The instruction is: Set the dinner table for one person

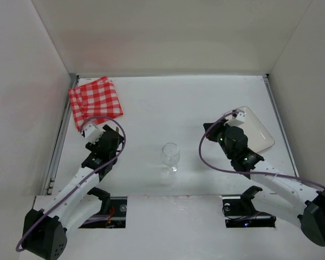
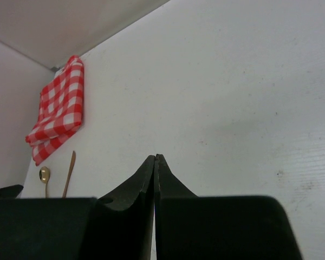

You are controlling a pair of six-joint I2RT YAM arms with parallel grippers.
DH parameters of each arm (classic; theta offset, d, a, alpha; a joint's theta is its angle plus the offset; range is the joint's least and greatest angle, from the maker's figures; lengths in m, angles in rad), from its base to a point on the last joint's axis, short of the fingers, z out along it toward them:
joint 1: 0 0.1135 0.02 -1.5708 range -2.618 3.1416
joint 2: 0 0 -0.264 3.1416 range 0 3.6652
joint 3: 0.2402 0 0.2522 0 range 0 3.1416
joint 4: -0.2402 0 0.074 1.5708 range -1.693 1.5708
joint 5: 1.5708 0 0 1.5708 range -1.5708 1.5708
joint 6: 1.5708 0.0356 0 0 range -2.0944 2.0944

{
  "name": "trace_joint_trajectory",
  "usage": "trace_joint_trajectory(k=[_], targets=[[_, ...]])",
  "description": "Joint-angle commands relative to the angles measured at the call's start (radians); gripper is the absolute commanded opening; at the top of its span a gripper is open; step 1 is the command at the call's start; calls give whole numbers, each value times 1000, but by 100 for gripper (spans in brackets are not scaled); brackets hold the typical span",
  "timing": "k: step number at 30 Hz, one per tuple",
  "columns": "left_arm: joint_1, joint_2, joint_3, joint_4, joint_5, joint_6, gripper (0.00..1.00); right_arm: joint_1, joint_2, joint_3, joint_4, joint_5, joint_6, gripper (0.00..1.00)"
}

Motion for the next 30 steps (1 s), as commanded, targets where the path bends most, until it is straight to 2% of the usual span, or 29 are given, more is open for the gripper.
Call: trace_joint_trajectory(k=[1,2,3,4,6,8,12,16,19,24,28,30], targets=[[77,35,69,145,54,53,60,10,14,28,31,-29,-18,6],[114,60,83,174,62,53,38,10,15,28,34,-31,-19,6],[145,90,99,189,70,53,33,10,17,28,34,-31,-19,9],[177,127,124,201,82,53,31,10,19,29,34,-32,-19,12],[226,212,176,221,108,64,32,10,17,28,39,-34,-19,17],[292,322,236,246,138,63,40,10,17,26,42,-37,-19,22],[392,486,326,304,204,52,45,10,16,23,42,-42,-18,27],[473,615,438,303,261,61,62,11,20,29,43,-52,-19,29],[510,703,521,249,261,70,67,16,26,34,43,-69,-18,30],[547,824,612,194,264,76,66,17,28,35,43,-78,-19,32],[565,920,676,143,286,47,59,17,29,37,43,-82,-19,33],[570,957,707,133,297,41,50,17,29,39,42,-82,-19,33]])
